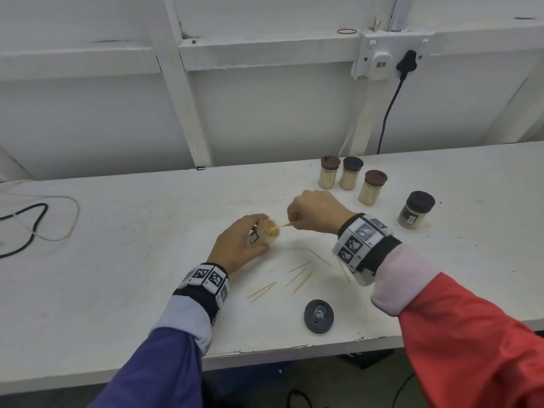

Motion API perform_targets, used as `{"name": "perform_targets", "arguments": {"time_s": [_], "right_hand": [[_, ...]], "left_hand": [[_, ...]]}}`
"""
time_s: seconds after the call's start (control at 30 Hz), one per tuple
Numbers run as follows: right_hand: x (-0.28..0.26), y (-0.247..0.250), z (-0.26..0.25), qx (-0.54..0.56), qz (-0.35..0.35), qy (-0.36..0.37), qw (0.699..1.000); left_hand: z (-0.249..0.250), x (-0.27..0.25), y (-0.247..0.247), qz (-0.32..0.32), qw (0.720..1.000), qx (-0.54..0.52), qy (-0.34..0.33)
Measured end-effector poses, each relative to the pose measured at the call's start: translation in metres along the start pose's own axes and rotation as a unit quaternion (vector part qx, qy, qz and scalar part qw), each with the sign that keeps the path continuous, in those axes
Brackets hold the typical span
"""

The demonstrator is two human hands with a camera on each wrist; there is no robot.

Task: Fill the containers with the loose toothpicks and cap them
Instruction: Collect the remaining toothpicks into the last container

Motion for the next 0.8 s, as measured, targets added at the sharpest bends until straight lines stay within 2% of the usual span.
{"name": "perform_targets", "arguments": {"time_s": [0.1,0.2,0.27,0.4,0.63,0.8], "right_hand": [[0.014,0.007,-0.028,-0.074,-0.022,0.040,0.996],[0.025,0.010,-0.053,-0.094,-0.040,0.080,0.992],[0.032,0.007,-0.061,-0.065,-0.069,0.081,0.992],[0.043,-0.001,-0.056,0.052,-0.105,0.041,0.992],[0.046,-0.006,-0.040,0.234,-0.084,0.003,0.969],[0.049,0.000,-0.041,0.219,-0.021,0.007,0.975]], "left_hand": [[0.000,0.000,-0.001,-0.009,1.000,0.004,0.005],[-0.002,0.001,-0.004,-0.016,1.000,0.007,0.019],[-0.004,0.003,-0.006,-0.025,0.999,0.009,0.036],[-0.005,0.004,-0.007,-0.035,0.998,-0.011,0.056],[-0.007,0.005,-0.009,-0.034,0.996,-0.048,0.067],[-0.008,0.004,-0.009,-0.031,0.995,-0.059,0.070]]}}
Point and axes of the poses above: each hand's wrist, its own x-axis towards the middle knuckle, its own y-axis out of the back of the hand, z = x × y, the point moved 6 cm from there along x, towards the middle knuckle, and after that the axes turned 13 degrees about z, right-handed, at the moved point
